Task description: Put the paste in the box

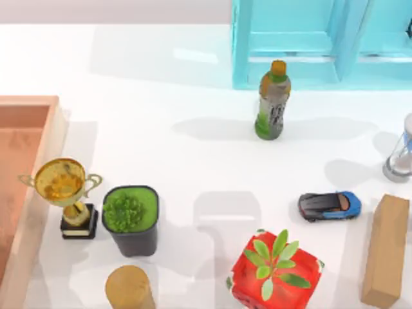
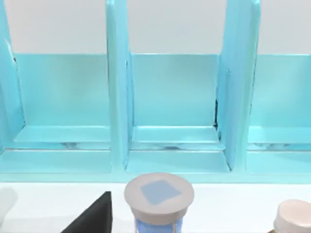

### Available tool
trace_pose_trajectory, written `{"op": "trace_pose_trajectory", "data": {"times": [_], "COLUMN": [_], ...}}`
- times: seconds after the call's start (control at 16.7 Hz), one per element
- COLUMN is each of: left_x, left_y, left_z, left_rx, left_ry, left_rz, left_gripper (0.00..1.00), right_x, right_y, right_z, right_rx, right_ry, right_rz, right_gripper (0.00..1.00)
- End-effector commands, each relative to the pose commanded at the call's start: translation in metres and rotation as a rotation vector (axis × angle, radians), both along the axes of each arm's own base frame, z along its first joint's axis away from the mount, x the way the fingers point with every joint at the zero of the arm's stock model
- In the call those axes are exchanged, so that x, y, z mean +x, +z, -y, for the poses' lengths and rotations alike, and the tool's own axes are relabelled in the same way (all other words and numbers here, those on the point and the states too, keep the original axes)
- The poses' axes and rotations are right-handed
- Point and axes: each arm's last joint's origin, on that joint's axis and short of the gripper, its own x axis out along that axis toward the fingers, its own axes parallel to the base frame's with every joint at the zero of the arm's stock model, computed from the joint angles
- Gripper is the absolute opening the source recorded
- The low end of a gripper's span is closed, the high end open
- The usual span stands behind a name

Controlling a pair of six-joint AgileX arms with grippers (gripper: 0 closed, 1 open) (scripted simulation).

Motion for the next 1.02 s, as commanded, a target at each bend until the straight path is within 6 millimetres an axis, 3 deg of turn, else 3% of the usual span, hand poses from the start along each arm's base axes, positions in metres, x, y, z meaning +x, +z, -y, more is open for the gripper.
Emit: {"op": "trace_pose_trajectory", "data": {"times": [0.66, 1.02], "left_x": [0.0000, 0.0000], "left_y": [0.0000, 0.0000], "left_z": [0.0000, 0.0000], "left_rx": [0.000, 0.000], "left_ry": [0.000, 0.000], "left_rz": [0.000, 0.000], "left_gripper": [0.98, 1.00], "right_x": [0.0000, 0.0000], "right_y": [0.0000, 0.0000], "right_z": [0.0000, 0.0000], "right_rx": [0.000, 0.000], "right_ry": [0.000, 0.000], "right_rz": [0.000, 0.000], "right_gripper": [1.00, 1.00]}}
